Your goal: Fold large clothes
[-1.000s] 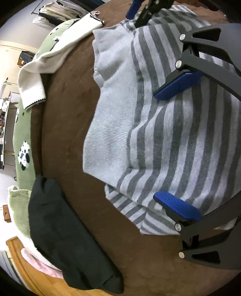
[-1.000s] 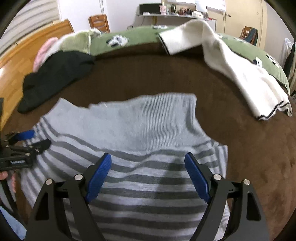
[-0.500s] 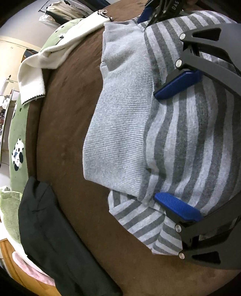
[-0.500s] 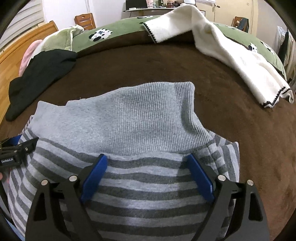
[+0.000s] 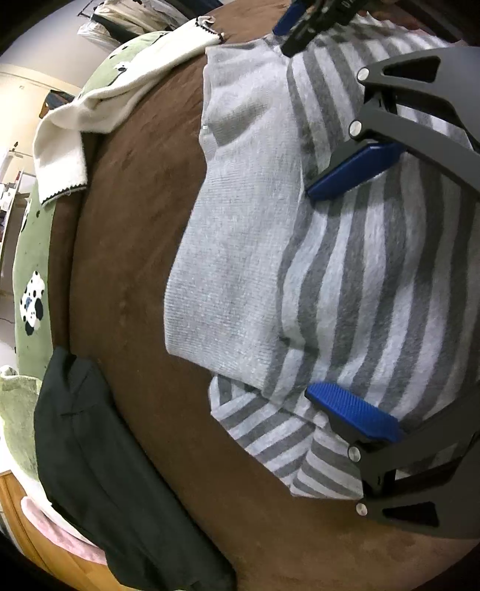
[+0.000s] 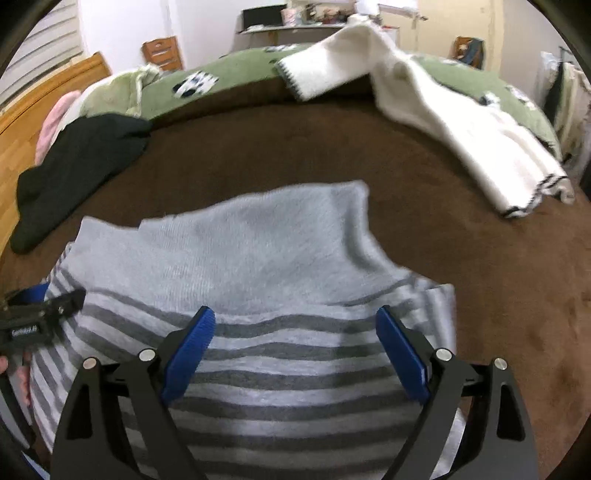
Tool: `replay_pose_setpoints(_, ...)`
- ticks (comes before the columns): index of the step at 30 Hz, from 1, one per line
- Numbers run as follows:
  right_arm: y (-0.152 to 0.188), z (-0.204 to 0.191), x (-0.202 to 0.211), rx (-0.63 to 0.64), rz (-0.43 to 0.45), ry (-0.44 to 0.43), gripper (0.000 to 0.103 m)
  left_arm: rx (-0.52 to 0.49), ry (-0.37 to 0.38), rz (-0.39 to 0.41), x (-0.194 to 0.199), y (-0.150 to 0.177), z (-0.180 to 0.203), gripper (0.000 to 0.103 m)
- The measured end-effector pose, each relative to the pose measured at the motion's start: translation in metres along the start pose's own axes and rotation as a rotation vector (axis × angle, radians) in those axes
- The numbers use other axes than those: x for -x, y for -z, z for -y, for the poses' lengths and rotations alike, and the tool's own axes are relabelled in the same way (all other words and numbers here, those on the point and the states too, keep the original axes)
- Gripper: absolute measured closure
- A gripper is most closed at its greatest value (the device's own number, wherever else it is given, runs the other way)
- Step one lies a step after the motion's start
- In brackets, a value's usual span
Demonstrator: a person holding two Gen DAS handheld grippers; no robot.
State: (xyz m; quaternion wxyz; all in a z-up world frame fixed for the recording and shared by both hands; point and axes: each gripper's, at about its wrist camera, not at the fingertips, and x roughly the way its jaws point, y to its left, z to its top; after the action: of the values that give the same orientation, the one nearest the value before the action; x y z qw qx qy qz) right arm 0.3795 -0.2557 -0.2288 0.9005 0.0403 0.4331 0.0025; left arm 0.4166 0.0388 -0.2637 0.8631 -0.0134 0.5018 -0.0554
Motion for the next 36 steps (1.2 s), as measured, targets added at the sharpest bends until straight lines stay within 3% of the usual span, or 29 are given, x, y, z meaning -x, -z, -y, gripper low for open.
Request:
replay_pose_setpoints(10, 0.005, 0.011, 0.069, -0.087, 0.057, -0.025, 0.015, -0.017, 0.032, 0.037, 0.055, 0.012, 0.015, 0.007)
replay_pose_setpoints(17, 0.044, 0.033, 0.091, -0.143, 0.053, -0.001, 0.015, -0.05, 0.021, 0.036, 0.065, 0.041, 0.022, 0.007)
replay_pose_setpoints(25, 0.107, 0.064, 0.086, -0.256, -0.027, 0.022, 0.015, -0.064, 0.003, -0.014, 0.039, 0.064, 0.026, 0.006)
replay_pose_setpoints(30, 0.14, 0.079, 0.085, -0.354, -0.032, -0.083, 0.015, -0.081, -0.013, -0.006, 0.032, 0.067, 0.028, 0.005)
replay_pose_setpoints(36, 0.155, 0.082, 0.078, -0.456, -0.048, -0.173, 0.015, -0.073, -0.014, 0.033, 0.029, 0.072, 0.028, 0.005)
